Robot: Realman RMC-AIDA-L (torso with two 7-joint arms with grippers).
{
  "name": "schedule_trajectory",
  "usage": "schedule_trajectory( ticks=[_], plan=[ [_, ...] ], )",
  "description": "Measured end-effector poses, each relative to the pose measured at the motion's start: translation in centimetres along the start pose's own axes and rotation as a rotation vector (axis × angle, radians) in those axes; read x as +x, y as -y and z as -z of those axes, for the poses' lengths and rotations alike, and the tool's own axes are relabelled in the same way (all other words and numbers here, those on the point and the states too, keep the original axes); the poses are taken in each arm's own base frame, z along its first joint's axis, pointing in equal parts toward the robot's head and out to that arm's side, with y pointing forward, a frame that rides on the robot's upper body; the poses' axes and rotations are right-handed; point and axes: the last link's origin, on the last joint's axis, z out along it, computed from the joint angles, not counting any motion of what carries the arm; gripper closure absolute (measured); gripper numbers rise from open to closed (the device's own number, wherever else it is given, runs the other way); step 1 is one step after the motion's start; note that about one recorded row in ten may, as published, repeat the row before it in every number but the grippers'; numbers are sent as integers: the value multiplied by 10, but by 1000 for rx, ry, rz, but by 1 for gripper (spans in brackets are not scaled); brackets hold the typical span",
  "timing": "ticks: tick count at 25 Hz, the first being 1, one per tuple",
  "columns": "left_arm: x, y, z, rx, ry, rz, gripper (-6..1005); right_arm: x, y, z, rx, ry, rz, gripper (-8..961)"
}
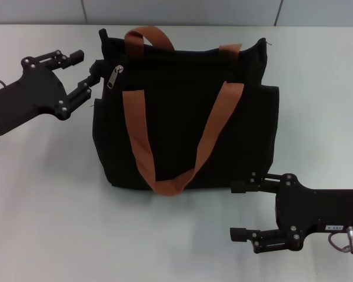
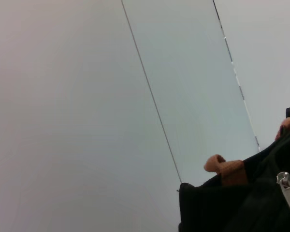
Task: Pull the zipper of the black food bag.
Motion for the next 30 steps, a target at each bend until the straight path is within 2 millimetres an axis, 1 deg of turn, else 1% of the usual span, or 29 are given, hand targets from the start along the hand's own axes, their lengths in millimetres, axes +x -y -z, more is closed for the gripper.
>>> schedule_trajectory(
  ticks=[6, 9, 10, 11, 12, 14, 15, 16, 19, 20, 21, 22, 23, 24, 25, 27, 28, 30],
  plan=[
    [0, -4, -2, -8, -7, -8, 657, 0, 0, 0, -2, 2, -1, 206],
    [2, -8, -1, -16, -26, -17, 761, -4, -3, -1, -19, 30, -1, 209],
    [3, -9, 0, -18, -38, -20, 796, -11, -7, -1, -44, 89, -1, 210],
    [3, -9, 0, -18, -38, -20, 830, -11, -7, -1, -44, 89, -1, 211],
    [4, -10, 1, -19, -44, -21, 865, -16, -10, -1, -60, 131, -2, 212],
    [5, -12, 3, -21, -60, -23, 890, -28, -14, 0, -86, 217, -13, 214],
    [6, -13, 5, -17, -73, -27, 903, -42, -11, 1, -100, 300, -56, 215],
    [6, -13, 5, -17, -73, -27, 915, -42, -11, 1, -100, 300, -56, 217],
    [8, -13, 8, 6, -96, -36, 952, -64, 1, 1, -130, 366, -191, 220],
    [9, -13, 10, 12, -102, -38, 965, -79, 11, -1, -159, 381, -273, 221],
    [9, -13, 10, 12, -102, -38, 978, -79, 11, -1, -159, 381, -273, 222],
    [8, -14, 10, 11, -102, -38, 990, -95, 23, -5, -189, 370, -354, 223],
    [8, -14, 10, 10, -102, -39, 990, -95, 23, -5, -189, 370, -354, 224],
    [8, -14, 10, 8, -102, -39, 989, -102, 29, -7, -199, 354, -386, 225],
    [9, -14, 9, 8, -103, -39, 989, -121, 43, -16, -216, 292, -455, 226],
    [9, -15, 9, 6, -107, -39, 989, -132, 53, -24, -211, 236, -502, 228],
    [9, -15, 9, 6, -107, -39, 989, -132, 53, -24, -211, 236, -502, 229],
    [11, -16, 10, 1, -120, -39, 989, -148, 68, -36, -177, 154, -565, 231]
  ],
)
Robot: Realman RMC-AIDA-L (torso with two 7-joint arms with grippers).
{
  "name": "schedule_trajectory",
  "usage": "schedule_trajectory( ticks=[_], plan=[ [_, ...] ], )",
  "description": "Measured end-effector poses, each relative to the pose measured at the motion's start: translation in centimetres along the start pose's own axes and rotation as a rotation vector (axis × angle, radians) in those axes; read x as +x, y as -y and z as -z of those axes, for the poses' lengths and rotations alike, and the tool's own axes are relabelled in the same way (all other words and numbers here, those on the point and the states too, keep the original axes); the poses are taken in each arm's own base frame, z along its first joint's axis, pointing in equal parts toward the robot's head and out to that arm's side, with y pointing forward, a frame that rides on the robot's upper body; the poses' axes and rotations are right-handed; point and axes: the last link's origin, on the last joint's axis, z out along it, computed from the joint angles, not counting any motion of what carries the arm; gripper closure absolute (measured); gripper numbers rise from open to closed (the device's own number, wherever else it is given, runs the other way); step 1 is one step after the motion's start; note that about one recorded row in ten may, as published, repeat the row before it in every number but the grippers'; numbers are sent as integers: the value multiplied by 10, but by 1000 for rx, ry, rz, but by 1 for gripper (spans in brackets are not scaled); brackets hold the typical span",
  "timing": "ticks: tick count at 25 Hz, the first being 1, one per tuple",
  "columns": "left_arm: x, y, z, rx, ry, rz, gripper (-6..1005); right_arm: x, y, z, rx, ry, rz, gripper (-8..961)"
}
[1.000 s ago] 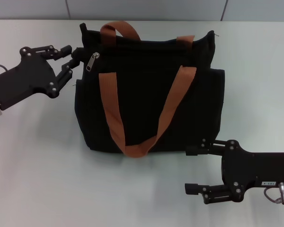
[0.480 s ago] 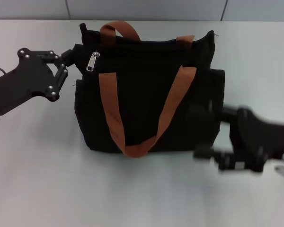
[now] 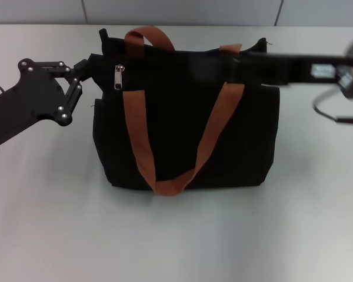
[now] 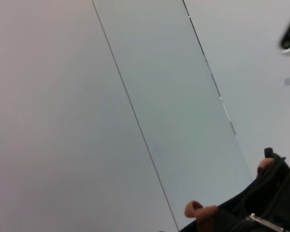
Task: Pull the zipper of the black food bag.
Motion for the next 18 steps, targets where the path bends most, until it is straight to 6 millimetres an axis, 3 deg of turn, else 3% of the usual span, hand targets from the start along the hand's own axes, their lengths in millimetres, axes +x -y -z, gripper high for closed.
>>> schedule_trajectory(
  ticks=[8, 13, 18],
  plan=[
    [6, 3, -4, 6, -36, -6, 989, -30, 17, -31, 146, -128, -82, 240],
    [12, 3, -7, -3, -75, -2, 989, -39, 24, -58, 216, -200, -110, 409],
    [15, 3, -8, -13, -98, 0, 989, -40, 27, -79, 259, -263, -122, 410]
  ],
)
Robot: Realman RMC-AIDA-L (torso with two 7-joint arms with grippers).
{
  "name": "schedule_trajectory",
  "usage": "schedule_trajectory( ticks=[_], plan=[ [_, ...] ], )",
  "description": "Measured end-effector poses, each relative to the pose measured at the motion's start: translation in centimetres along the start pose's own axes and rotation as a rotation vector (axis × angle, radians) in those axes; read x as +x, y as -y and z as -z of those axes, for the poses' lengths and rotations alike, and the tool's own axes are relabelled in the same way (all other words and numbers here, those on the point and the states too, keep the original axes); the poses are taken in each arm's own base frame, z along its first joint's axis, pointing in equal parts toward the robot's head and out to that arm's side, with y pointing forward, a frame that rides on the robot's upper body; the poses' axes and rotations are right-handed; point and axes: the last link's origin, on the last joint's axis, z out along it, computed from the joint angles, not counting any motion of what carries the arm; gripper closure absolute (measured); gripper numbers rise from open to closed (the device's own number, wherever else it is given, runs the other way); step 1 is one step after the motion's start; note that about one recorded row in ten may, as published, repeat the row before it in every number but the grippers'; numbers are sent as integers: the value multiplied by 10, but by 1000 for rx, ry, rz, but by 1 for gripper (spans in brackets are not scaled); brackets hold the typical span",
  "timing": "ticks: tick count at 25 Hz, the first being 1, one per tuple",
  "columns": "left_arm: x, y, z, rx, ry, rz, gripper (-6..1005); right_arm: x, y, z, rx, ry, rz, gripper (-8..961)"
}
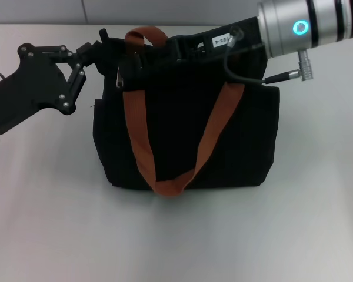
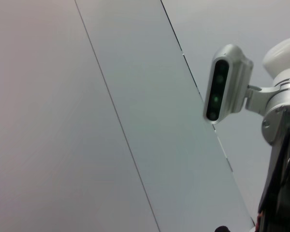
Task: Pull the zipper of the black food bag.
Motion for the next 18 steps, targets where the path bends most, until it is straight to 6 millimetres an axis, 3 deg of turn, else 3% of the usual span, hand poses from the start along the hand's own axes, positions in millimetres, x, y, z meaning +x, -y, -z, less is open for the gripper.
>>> schedule_trajectory(
  ticks=[9, 18],
  plan=[
    [3, 0, -1, -14, -19, 16, 990, -5, -1, -16, 49, -29, 20, 411],
    [4, 0, -5, -21, -22, 42, 990, -7, -2, -19, 53, -10, 30, 412]
  ],
)
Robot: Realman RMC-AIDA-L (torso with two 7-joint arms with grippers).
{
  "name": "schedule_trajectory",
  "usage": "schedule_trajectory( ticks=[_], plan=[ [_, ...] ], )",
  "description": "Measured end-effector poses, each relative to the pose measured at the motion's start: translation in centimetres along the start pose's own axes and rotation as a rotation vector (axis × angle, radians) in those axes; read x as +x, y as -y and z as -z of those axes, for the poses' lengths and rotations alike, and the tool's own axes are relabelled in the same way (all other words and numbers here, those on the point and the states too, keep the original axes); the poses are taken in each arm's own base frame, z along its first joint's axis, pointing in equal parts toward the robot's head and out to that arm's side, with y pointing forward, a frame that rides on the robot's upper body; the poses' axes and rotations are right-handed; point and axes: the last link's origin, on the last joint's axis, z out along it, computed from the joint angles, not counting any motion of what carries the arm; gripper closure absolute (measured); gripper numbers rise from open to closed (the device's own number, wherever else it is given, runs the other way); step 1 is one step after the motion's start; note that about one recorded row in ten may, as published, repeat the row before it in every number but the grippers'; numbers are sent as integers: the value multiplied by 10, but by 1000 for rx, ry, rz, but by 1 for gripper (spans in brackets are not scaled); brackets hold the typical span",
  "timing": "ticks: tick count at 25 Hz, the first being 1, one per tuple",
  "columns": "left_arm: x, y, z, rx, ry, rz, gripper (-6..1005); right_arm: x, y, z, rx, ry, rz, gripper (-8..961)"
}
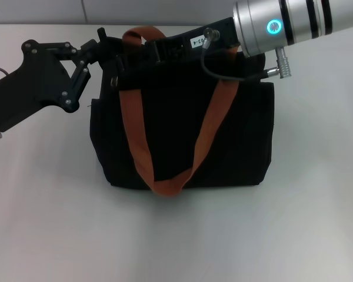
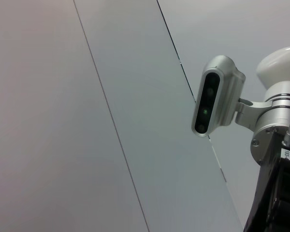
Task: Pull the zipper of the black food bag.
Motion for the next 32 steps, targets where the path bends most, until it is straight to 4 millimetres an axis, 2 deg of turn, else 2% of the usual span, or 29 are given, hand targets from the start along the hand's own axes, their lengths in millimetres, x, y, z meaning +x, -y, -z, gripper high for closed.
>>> schedule_trajectory(
  ticks=[13, 25, 32],
  plan=[
    [3, 6, -3, 24, -15, 32, 989, 1, 5, 3, 14, 31, -12, 413],
    [3, 6, -6, 20, -19, 34, 990, 1, -4, 2, -40, 33, 9, 415],
    [3, 5, -6, 19, -25, 38, 989, 2, 3, 2, -4, 34, 11, 416]
  ],
)
